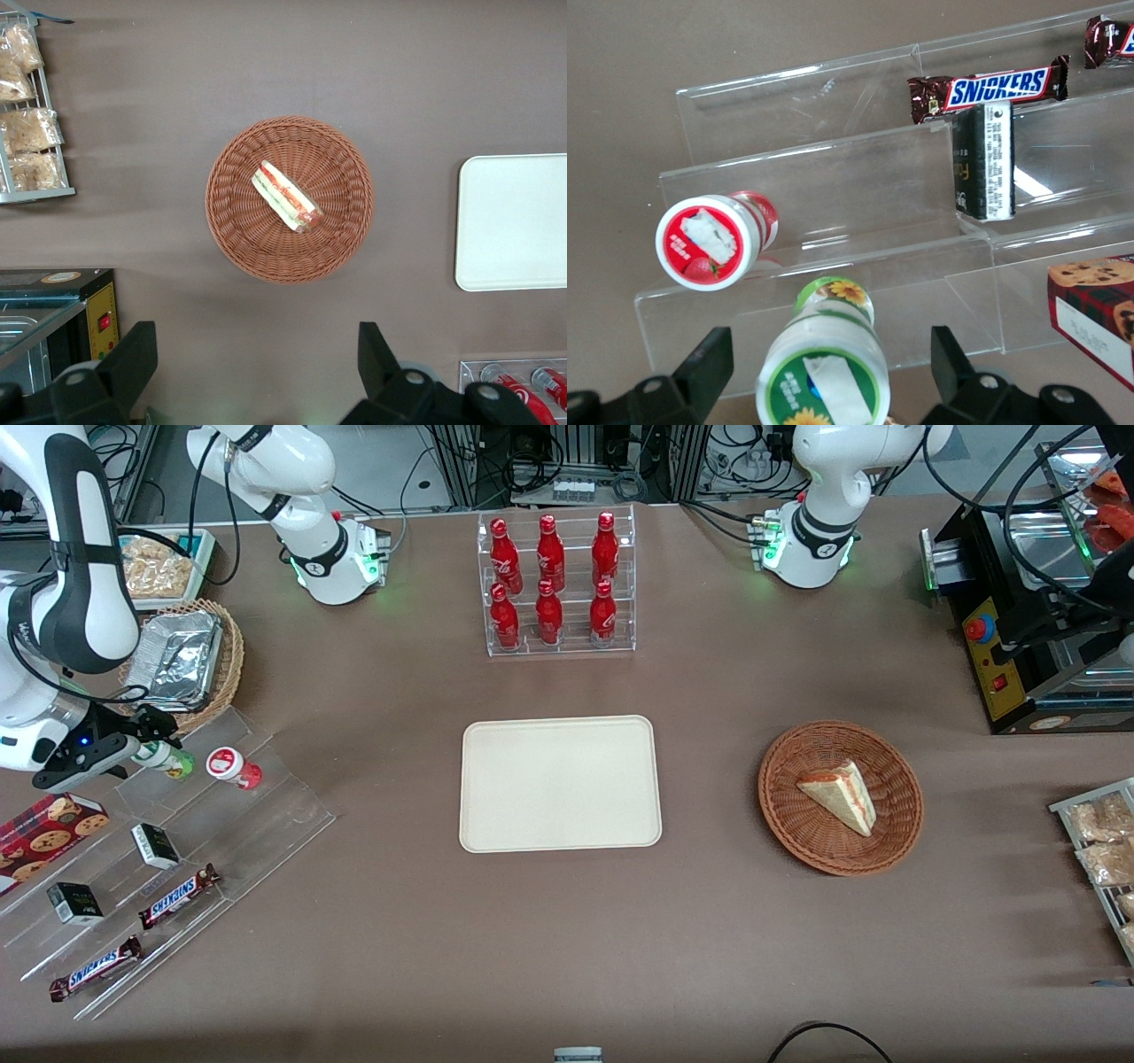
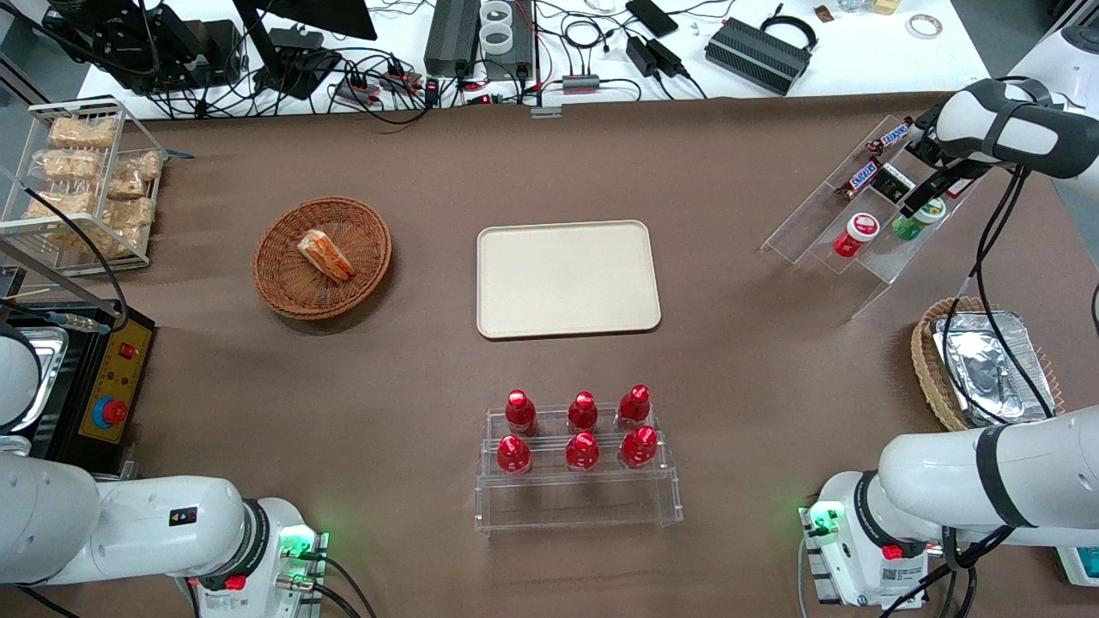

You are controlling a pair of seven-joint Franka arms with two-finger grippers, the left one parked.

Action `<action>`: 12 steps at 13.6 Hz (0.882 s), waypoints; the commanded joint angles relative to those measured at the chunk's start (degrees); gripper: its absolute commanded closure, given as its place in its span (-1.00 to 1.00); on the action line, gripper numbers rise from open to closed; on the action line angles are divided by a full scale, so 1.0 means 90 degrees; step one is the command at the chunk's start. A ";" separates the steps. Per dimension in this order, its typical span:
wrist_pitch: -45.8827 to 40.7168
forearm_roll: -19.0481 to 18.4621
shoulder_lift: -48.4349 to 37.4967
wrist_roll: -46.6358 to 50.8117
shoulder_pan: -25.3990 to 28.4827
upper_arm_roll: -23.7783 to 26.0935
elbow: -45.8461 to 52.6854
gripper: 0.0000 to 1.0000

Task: Place green gum on tray
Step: 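Close the right gripper around the green gum tub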

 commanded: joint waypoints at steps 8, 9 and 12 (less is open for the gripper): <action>0.0062 -0.0072 -0.0194 -0.0255 -0.0141 0.0034 -0.0206 -0.92; 0.0071 -0.0072 -0.0184 -0.0313 -0.0180 0.0034 -0.0206 -0.73; 0.0062 -0.0072 -0.0184 -0.0372 -0.0171 0.0034 -0.0196 0.77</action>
